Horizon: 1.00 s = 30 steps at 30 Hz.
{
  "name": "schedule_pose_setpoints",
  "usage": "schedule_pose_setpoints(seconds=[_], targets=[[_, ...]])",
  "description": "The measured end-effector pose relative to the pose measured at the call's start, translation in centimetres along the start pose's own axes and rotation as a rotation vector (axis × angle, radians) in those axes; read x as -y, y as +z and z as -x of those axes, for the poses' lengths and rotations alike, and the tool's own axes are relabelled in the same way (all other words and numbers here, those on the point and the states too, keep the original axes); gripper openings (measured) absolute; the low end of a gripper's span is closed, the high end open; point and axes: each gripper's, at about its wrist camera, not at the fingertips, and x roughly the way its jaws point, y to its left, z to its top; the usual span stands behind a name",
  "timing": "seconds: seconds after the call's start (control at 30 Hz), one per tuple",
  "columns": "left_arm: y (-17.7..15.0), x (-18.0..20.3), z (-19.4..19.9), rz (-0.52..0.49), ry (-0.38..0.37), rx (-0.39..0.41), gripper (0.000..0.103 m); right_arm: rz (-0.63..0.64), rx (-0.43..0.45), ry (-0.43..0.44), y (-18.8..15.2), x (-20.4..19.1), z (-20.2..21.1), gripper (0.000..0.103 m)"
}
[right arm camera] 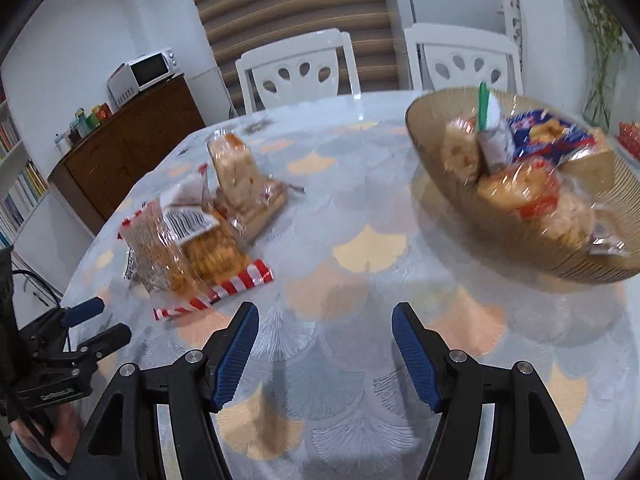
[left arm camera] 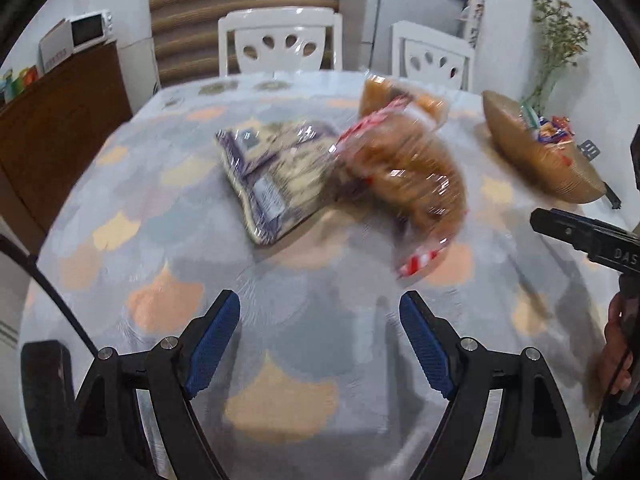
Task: Organize snacks
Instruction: 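Move both tools back toward the remaining snacks on the table, then grasp the purple-white printed bag with the left gripper while the right grasps the striped bread bag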
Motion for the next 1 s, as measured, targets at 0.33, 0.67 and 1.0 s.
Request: schedule_pose_setpoints(seconds=[0.33, 0.67, 1.0], targets=[[0.0, -0.5, -0.6, 0.018, -0.074, -0.009, 0.081, -0.047, -0.021, 0.02, -0.5, 1.1, -1.3, 0.076], [0.0, -1.8, -0.5, 0.086, -0.108, -0.001, 0.081, 0.019, -0.031, -0.027, -0.8, -0.5, -1.5, 0.078], [3.0, -2.9, 1.7, 0.115, -0.067, 0.013, 0.081, 0.05, -0.063, 0.181, 1.9, -4.3, -0.3, 0.087]])
